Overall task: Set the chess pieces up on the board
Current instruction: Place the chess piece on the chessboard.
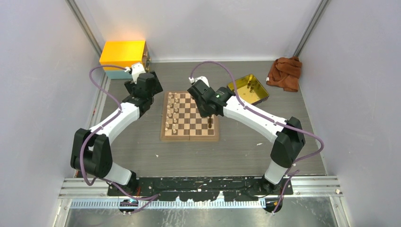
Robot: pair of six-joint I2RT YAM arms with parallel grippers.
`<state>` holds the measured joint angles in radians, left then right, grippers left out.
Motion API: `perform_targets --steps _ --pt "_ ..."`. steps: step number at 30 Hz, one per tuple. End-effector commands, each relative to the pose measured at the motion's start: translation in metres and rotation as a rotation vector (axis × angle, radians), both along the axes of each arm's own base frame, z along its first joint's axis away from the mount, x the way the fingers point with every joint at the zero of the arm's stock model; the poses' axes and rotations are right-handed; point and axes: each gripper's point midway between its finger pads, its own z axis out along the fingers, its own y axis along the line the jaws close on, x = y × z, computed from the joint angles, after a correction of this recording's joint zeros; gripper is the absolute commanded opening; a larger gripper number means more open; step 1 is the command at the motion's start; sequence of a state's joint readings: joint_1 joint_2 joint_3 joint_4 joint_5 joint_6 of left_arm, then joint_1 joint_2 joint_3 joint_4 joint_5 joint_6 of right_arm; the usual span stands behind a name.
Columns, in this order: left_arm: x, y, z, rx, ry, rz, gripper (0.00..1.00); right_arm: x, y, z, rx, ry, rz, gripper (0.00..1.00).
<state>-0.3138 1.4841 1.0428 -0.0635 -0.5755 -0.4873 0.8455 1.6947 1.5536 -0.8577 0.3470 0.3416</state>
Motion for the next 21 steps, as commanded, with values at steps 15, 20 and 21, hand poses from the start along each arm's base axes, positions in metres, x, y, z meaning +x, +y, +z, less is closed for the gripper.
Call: perform_targets --steps 15,20,21 --pt "-0.008 0.011 0.025 0.021 -0.073 0.024 0.97 -0.005 0.016 -0.047 0.006 0.007 -0.002 0.01" --pt "-0.007 0.011 0.025 0.024 -0.070 0.023 0.97 -0.002 0.023 -0.063 0.008 0.011 0.004 0.01" --pt "-0.007 0.011 0.024 0.025 -0.068 0.023 0.97 0.000 0.024 -0.065 0.011 0.009 0.005 0.01"
